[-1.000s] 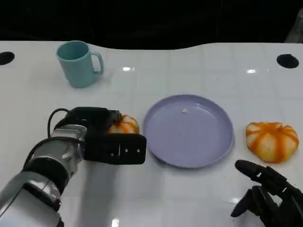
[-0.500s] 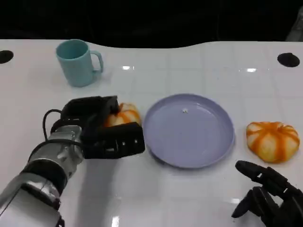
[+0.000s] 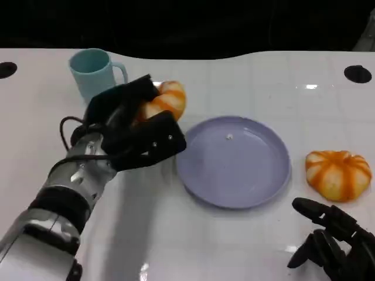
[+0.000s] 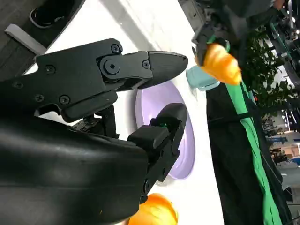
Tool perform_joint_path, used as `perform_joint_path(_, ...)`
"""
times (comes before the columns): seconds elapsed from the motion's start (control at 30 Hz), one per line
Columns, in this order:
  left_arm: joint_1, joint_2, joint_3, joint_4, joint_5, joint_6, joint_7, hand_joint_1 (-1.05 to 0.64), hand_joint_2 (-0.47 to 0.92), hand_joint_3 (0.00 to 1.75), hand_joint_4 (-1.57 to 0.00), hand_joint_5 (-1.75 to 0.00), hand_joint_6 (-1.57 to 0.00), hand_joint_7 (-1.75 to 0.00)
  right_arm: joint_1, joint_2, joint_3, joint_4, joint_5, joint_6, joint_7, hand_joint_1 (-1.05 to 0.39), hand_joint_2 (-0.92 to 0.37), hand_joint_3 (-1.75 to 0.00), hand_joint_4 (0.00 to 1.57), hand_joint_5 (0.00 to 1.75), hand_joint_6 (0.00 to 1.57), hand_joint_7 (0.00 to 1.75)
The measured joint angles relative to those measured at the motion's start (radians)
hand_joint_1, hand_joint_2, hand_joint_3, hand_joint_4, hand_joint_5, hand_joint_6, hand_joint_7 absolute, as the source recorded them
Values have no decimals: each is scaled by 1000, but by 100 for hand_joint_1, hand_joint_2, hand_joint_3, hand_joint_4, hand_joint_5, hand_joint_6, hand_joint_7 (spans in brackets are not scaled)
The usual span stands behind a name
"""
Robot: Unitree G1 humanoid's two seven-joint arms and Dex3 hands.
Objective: Grasp the bread from the table and place it into the plate.
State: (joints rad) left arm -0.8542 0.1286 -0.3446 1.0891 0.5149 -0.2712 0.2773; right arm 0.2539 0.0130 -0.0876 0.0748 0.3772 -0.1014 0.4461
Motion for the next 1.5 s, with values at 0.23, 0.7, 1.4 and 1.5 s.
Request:
perform_joint_path(0.23, -65, -19, -60, -5, 36, -148, -26, -11, 48, 108, -84, -175, -66, -175, -6, 1, -3, 10, 1, -2, 3, -75, -92, -29, 65, 148, 95, 45)
perform_joint_path(0.7, -110, -120, -155, 111, 101, -147, -116, -22, 63, 100, -87, -175, -67, -175, -7, 0, -8, 14, 3, -6, 13, -75, -92, -29, 65, 147, 95, 43)
perform_joint_path(1.4, -150, -174, -169, 176, 100, -50, -298, -65, 92, 27, -35, -21, -43, 0, -5, 2, -7, 8, 2, -5, 14, -75, -92, -30, 63, 148, 94, 40)
perform_joint_path(1.5, -159, -165, -174, 176, 101, -45, -337, -73, 92, 32, -27, -15, -34, 0, -5, 1, -7, 8, 0, -5, 13, -76, -92, -31, 64, 148, 95, 41)
